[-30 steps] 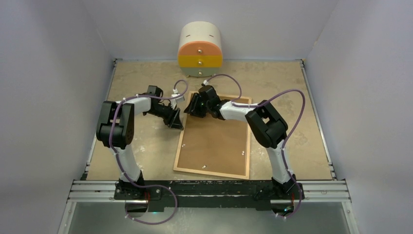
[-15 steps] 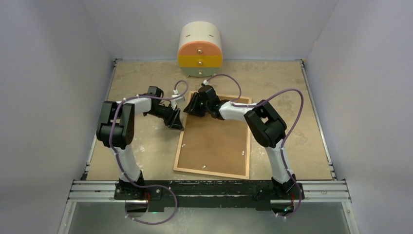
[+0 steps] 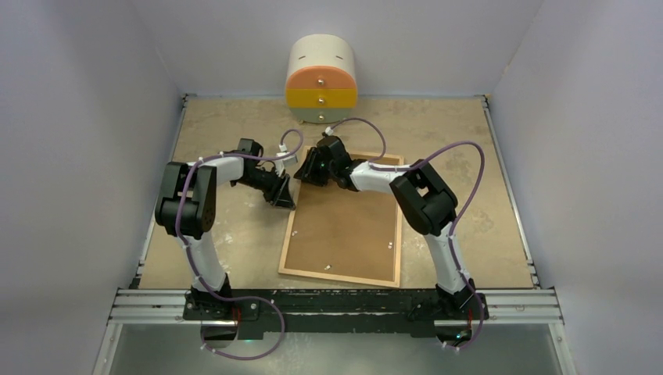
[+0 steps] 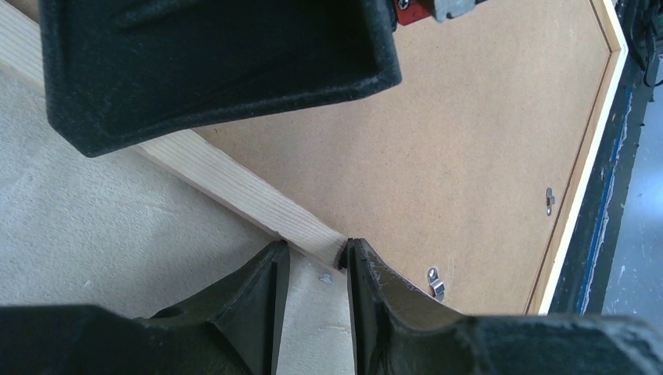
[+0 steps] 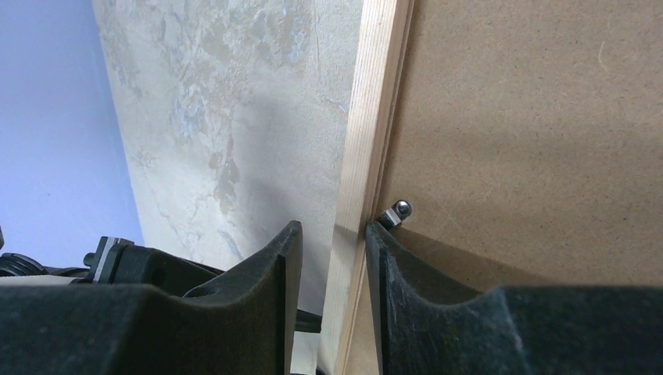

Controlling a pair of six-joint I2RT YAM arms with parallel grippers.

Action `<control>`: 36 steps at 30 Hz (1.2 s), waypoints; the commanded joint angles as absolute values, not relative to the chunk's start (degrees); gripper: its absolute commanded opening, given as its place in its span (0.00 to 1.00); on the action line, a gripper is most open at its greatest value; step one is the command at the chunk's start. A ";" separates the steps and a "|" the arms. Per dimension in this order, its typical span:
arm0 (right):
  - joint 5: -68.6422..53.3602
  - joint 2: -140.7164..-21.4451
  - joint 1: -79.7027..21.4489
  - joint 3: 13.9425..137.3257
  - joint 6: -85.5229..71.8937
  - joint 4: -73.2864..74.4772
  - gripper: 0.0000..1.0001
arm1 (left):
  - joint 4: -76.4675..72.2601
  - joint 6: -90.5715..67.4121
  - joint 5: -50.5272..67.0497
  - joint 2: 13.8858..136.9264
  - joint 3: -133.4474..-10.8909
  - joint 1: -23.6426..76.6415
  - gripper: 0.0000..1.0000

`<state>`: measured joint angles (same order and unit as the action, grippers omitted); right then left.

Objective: Put the photo into the frame
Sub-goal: Install the photo frame at the center of the board.

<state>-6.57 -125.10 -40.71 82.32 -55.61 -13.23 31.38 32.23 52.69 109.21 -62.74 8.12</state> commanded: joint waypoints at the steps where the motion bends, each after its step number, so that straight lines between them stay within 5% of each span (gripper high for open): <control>1: -3.78 -127.44 -40.61 84.01 -54.35 -12.70 0.38 | 31.48 35.24 47.57 111.46 -61.17 9.53 0.34; 16: -12.04 -117.46 -39.97 78.75 -52.52 -14.94 0.40 | 32.04 36.33 46.41 110.73 -60.44 9.58 0.32; 36: -8.95 -124.07 -39.55 82.00 -50.92 -12.38 0.39 | 32.86 36.29 46.13 111.37 -61.08 9.59 0.31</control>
